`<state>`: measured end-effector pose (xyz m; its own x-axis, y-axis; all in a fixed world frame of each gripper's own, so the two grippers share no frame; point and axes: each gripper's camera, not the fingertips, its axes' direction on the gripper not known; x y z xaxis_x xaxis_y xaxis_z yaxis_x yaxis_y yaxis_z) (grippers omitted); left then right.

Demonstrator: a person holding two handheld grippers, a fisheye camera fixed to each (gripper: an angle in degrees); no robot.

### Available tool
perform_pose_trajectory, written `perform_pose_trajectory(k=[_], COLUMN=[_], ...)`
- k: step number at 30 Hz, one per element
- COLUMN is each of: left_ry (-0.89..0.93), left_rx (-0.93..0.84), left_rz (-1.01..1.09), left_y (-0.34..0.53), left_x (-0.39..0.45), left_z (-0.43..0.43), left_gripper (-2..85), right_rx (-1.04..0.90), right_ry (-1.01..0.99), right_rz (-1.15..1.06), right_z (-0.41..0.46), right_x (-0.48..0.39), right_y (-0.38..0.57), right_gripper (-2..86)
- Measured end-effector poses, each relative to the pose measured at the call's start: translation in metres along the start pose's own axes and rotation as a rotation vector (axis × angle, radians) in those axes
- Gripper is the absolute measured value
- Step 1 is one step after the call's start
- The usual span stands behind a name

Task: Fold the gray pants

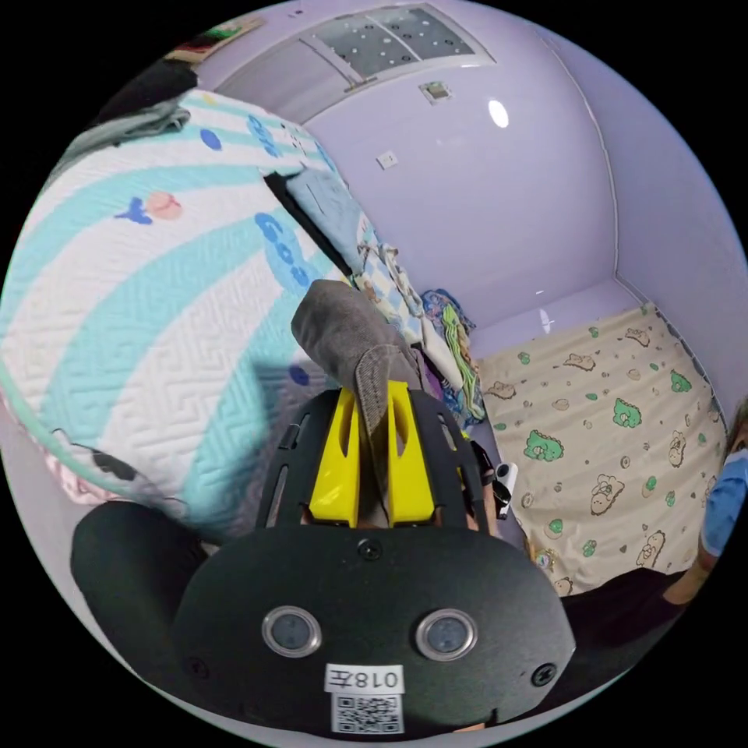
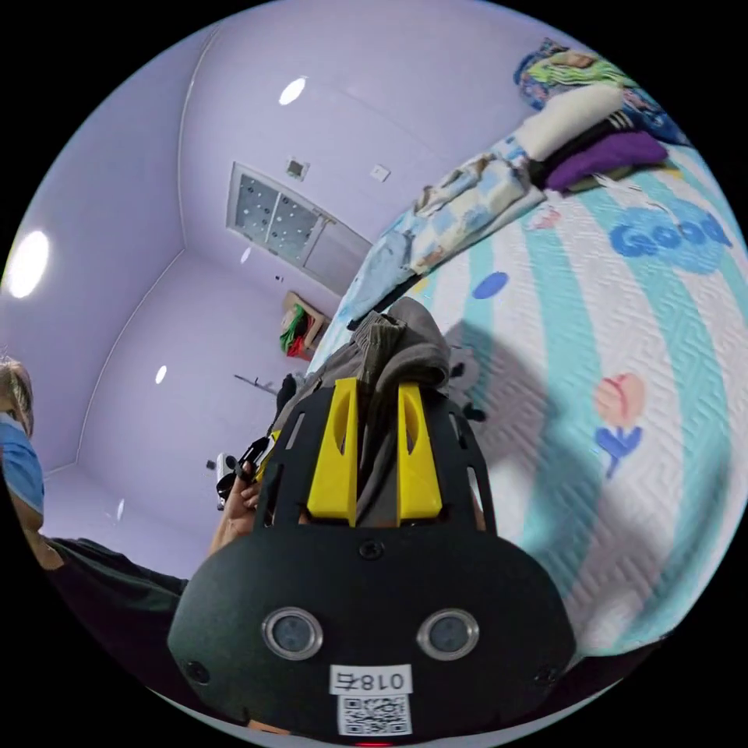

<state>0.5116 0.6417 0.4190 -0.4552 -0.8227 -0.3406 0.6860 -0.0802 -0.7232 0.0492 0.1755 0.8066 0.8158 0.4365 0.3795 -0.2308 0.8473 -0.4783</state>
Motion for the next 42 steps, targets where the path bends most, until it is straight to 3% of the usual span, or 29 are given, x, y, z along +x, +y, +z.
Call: perform_pose_trajectory(k=[7, 14, 17, 20, 22, 25, 29, 34, 39, 42], left_ry=[-0.042, -0.031, -0.063, -0.097, -0.083, -0.046, 0.087, 0.149, 0.343, 0.435], left_rx=[0.258, 0.512, 0.502, 0.382, 0.419, 0.448, 0.452, 0.353, 0.278, 0.270], left_rz=[0.032, 0.065, 0.004, -0.176, -0.200, -0.057, 0.111, 0.184, 0.049, -0.020], left_y=[-0.042, -0.232, -0.337, -0.375, -0.348, -0.287, -0.187, -0.099, -0.022, 0.004], left_x=[-0.030, -0.050, -0.092, -0.178, -0.214, -0.224, -0.204, -0.162, -0.153, -0.175], left_z=[-0.090, -0.129, -0.125, -0.101, -0.096, -0.088, -0.077, -0.051, -0.005, 0.025], left_gripper=[5.2, 5.3, 8.9, 16.1, 16.2, 14.3, 11.8, 10.2, 9.6, 9.7], right_rx=[-0.094, -0.077, -0.105, -0.174, -0.109, -0.140, -0.154, -0.228, -0.272, -0.343], right_ry=[-0.131, -0.174, -0.127, 0.091, 0.156, 0.154, 0.027, 0.130, 0.306, 0.299], right_rz=[-0.196, -0.435, -0.404, -0.323, -0.321, -0.484, -0.569, -0.588, -0.567, -0.497], right_z=[0.129, 0.309, 0.416, 0.507, 0.527, 0.539, 0.488, 0.418, 0.371, 0.371], right_x=[-0.082, -0.222, -0.253, -0.235, -0.210, -0.177, -0.131, -0.100, -0.082, -0.069], right_y=[-0.069, -0.230, -0.299, -0.317, -0.292, -0.225, -0.123, -0.026, 0.053, 0.058], right_gripper=[7.9, 8.4, 10.0, 12.9, 12.4, 10.9, 9.2, 7.9, 6.4, 7.0])
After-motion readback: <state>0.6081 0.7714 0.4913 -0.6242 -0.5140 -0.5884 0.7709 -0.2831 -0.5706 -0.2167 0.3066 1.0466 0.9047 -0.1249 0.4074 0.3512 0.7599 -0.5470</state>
